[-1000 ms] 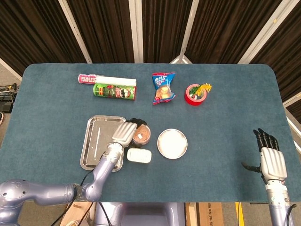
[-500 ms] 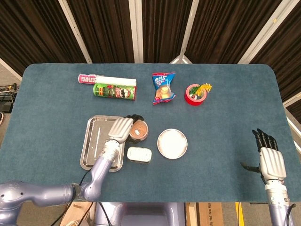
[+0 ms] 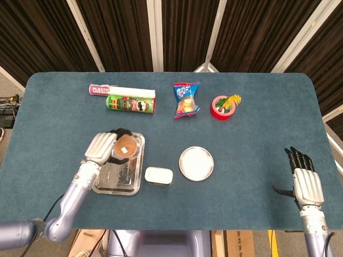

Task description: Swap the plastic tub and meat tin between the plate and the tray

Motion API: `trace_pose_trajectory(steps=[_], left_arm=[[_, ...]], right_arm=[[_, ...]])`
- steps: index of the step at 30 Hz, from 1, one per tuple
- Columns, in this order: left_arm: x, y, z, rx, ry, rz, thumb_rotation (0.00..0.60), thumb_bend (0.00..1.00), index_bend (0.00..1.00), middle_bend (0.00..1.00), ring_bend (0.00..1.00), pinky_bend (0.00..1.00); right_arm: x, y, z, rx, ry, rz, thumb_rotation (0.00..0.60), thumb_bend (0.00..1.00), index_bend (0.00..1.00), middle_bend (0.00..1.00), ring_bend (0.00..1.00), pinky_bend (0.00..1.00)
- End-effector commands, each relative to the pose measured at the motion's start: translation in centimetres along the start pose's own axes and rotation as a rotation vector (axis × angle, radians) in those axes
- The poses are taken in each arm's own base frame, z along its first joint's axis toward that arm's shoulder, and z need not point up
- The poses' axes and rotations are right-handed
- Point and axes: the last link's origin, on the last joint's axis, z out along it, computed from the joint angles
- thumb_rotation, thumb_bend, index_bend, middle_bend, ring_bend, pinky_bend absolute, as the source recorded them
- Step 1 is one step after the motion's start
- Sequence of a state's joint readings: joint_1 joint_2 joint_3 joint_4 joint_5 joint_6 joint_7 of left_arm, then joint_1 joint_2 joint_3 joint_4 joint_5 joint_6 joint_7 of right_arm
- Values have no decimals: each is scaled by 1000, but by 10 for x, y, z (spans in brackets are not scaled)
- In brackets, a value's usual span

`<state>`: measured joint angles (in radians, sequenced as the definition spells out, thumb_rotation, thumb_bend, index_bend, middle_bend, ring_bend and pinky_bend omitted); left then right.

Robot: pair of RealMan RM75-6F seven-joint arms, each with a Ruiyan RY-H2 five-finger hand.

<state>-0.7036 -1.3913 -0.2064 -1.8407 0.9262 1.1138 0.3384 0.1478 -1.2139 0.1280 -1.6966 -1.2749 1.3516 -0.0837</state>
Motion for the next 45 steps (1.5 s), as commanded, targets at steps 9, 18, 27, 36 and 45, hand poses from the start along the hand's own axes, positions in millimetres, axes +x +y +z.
trace_pose_trajectory(steps=[9, 18, 27, 36, 45], left_arm=[[-25, -41, -9, -66, -88, -114, 600, 438, 390, 367, 304, 358], [-34, -55, -8, -43, -126, -73, 600, 413, 380, 329, 275, 325], [-39, -63, -11, -11, -198, 0, 600, 79, 262, 75, 28, 131], [-10, -59, -32, -12, -192, 41, 600, 0, 161, 0, 0, 41], [32, -102, -134, 109, 249, 176, 600, 0, 185, 0, 0, 41]], right_arm=[[-1, 1, 1, -9, -5, 3, 600, 0, 0, 0, 0, 0], [-2, 1, 2, -8, -21, 19, 600, 0, 0, 0, 0, 0], [-1, 2, 1, -13, -17, 26, 600, 0, 0, 0, 0, 0], [-2, 1, 1, -12, -19, 20, 600, 0, 0, 0, 0, 0], [-10, -24, 1, 168, -111, 62, 600, 0, 0, 0, 0, 0]])
